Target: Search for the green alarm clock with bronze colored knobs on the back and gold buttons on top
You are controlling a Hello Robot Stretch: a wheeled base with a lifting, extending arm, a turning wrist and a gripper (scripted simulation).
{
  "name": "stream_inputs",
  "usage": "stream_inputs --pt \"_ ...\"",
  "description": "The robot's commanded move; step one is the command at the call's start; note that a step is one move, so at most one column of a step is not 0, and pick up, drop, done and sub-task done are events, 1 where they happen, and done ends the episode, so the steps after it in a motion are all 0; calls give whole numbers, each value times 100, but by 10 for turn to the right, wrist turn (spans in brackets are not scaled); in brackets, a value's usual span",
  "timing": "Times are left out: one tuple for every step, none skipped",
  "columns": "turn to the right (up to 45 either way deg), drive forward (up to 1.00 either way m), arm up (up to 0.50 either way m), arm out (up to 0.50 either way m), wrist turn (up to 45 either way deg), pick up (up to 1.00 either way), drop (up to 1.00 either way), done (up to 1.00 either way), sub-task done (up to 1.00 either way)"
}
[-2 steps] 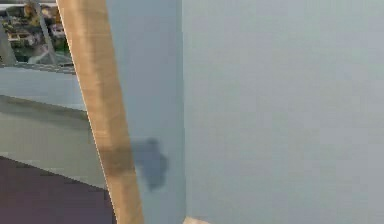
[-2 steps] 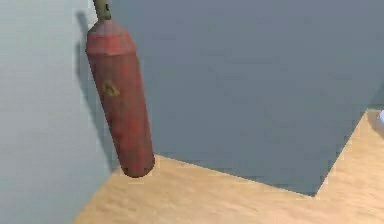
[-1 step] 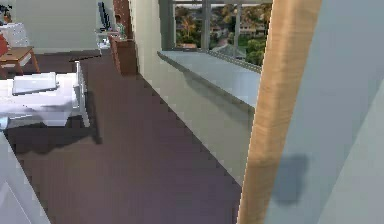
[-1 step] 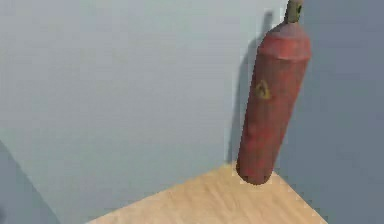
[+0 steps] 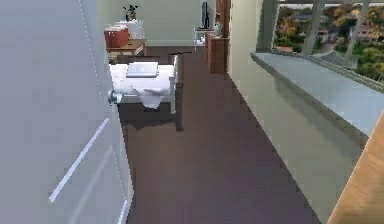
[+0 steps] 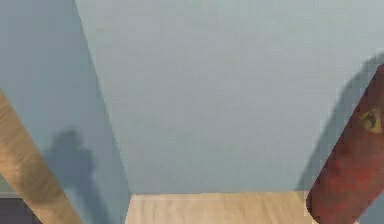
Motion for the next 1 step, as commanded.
stream_inputs --pt "0 45 0 0 0 0 0 0 0"
